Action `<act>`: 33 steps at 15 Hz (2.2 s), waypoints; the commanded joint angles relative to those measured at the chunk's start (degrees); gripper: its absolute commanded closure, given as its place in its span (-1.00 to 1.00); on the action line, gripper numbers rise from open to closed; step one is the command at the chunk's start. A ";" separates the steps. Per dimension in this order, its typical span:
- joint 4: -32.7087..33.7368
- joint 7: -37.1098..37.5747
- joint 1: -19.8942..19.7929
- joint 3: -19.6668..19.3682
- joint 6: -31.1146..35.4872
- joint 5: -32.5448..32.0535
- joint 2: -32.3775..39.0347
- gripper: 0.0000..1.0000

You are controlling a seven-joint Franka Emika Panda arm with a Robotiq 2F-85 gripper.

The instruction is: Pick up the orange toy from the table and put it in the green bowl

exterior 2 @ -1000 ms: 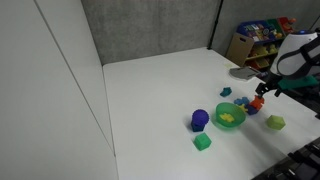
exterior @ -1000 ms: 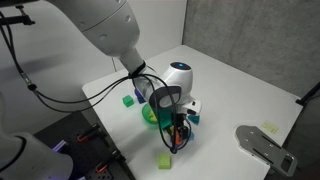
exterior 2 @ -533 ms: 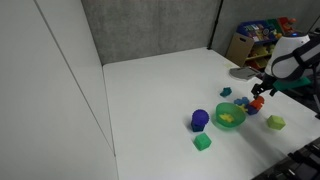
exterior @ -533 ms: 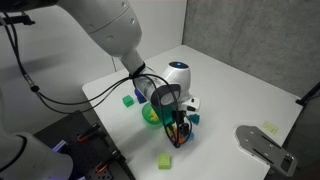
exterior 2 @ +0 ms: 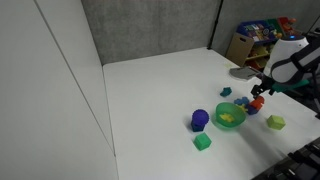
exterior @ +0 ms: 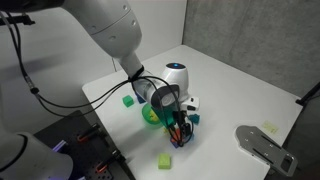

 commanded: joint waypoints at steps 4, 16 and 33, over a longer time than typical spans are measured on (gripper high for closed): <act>-0.09 1.43 3.14 -3.70 1.94 -3.61 2.25 -0.31; -1.76 5.28 12.51 -7.31 -2.65 -9.42 -5.51 0.85; -7.00 7.93 12.68 8.44 -10.32 -9.49 -17.24 -0.80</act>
